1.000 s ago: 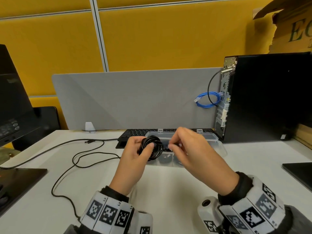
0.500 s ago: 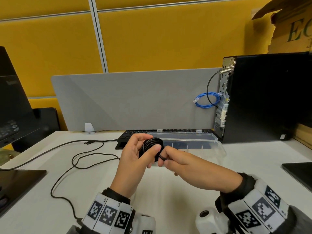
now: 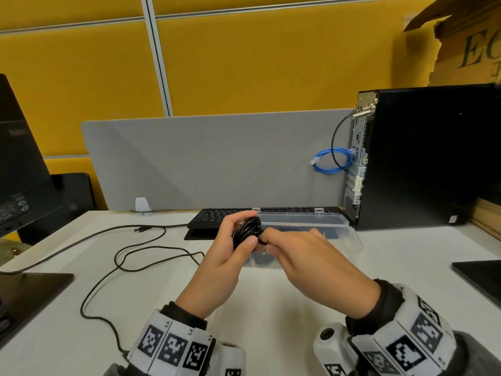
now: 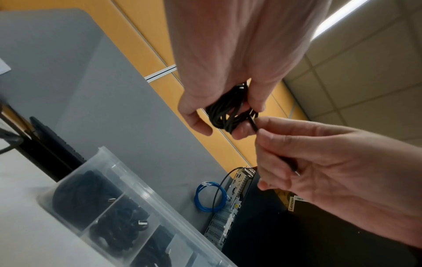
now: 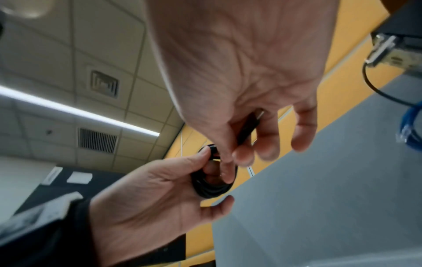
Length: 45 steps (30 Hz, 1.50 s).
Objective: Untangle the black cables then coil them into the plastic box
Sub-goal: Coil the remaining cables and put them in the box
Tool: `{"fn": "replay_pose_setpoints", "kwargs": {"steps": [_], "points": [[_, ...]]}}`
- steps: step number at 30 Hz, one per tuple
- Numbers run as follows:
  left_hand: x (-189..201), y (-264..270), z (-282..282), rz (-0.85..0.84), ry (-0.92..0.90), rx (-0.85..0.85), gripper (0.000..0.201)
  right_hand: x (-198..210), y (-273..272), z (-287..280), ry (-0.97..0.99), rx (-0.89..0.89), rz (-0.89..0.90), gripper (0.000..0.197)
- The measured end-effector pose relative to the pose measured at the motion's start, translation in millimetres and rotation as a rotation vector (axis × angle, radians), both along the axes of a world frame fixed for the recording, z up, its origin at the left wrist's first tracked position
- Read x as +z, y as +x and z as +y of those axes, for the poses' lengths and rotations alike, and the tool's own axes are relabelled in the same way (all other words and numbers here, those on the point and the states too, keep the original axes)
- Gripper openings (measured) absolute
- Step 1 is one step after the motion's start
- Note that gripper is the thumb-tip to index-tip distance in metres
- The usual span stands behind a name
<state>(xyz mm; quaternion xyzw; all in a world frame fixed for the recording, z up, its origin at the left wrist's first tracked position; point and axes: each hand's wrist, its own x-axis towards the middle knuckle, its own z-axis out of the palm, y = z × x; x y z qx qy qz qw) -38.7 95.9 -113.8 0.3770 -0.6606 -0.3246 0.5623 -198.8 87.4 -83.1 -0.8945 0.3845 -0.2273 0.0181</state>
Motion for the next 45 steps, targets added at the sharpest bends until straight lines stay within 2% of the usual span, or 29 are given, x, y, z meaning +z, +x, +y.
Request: {"fn": "replay_pose_setpoints", "kwargs": {"steps": [5, 7, 9, 11, 13, 15, 18, 20, 22, 24, 26, 29, 31, 35, 40, 42, 45], "points": [[-4, -1, -3, -0.131, -0.035, 0.07, 0.032, -2, 0, 0, 0.018, -0.024, 0.048, 0.018], [-6, 1, -4, -0.191, -0.057, 0.147, 0.029, -1, 2, 2, 0.129, 0.028, -0.083, 0.015], [-6, 4, -5, -0.219, -0.067, 0.19, 0.027, 2, 7, 5, 0.235, 0.074, -0.254, 0.022], [-4, 4, -4, -0.237, -0.083, 0.183, 0.027, 8, 7, 5, 0.306, 0.104, -0.407, 0.029], [-1, 3, -2, -0.261, -0.096, 0.149, 0.023, 17, 0, 4, 0.341, 0.138, -0.472, 0.031], [1, 3, 0, -0.283, -0.057, 0.106, 0.019, 22, -11, 1, 0.24, 0.128, -0.399, 0.03], [4, 5, 2, -0.225, 0.082, -0.017, 0.02, 25, -24, -8, -0.211, 0.036, -0.226, 0.031], [4, 3, 4, -0.035, 0.152, -0.15, 0.021, 22, -30, -17, -0.431, -0.044, -0.198, 0.033], [5, 0, 6, 0.168, 0.211, -0.267, 0.025, 14, -29, -26, -0.441, -0.048, -0.259, 0.039], [5, -5, 7, 0.277, 0.232, -0.325, 0.028, 2, -19, -30, -0.309, 0.012, -0.374, 0.038], [3, -7, 6, 0.316, 0.221, -0.308, 0.03, -8, -6, -30, -0.057, 0.058, -0.537, 0.028], [0, -8, 3, 0.258, 0.176, -0.189, 0.028, -10, 4, -25, 0.426, 0.133, -0.883, 0.014], [-1, -8, 2, 0.157, 0.138, -0.123, 0.023, -7, 3, -20, 0.634, 0.161, -1.052, 0.013], [-2, -9, 1, 0.066, 0.108, -0.082, 0.021, -5, 0, -19, 0.741, 0.16, -1.081, 0.009], [-3, -12, 2, -0.027, 0.031, 0.074, 0.019, -6, 5, -18, 0.867, 0.12, -1.059, 0.014], [-2, -12, 2, -0.045, 0.019, 0.116, 0.019, -6, 7, -15, 0.842, 0.108, -1.031, 0.013], [0, -16, 5, -0.046, 0.022, 0.099, 0.018, -9, 10, -13, 0.696, 0.046, -0.928, 0.026]]}}
